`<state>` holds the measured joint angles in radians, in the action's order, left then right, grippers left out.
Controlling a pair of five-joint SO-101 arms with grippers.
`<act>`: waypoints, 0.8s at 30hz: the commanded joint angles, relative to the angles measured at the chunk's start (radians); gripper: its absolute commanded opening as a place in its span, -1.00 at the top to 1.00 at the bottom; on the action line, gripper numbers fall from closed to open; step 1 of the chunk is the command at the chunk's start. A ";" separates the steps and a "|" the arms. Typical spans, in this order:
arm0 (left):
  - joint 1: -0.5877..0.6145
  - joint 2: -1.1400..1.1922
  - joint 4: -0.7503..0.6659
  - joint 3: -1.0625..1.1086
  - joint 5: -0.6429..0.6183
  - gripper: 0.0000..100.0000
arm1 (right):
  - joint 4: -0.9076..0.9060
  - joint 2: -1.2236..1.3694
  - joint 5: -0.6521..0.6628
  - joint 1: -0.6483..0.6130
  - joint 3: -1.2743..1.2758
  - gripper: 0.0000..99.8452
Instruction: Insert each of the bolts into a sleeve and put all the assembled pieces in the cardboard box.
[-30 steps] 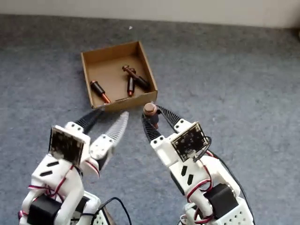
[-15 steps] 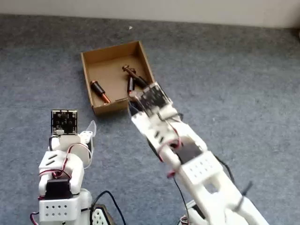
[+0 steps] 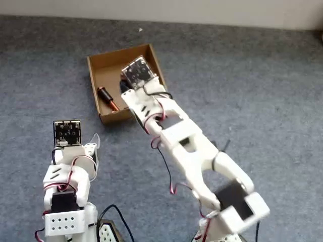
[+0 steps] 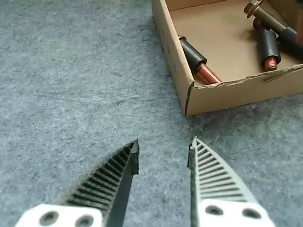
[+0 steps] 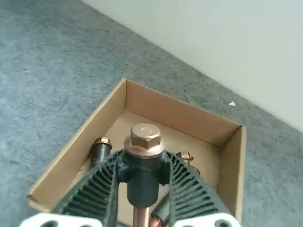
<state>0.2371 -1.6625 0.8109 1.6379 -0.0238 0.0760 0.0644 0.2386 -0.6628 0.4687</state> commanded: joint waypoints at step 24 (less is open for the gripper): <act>0.007 -0.004 -0.015 -0.008 0.014 0.64 | -0.483 -0.430 0.002 0.077 0.077 0.98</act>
<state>0.2371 -1.6625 0.8109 1.6379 -0.0238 -0.3598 -0.1718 0.2371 -0.6199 0.4826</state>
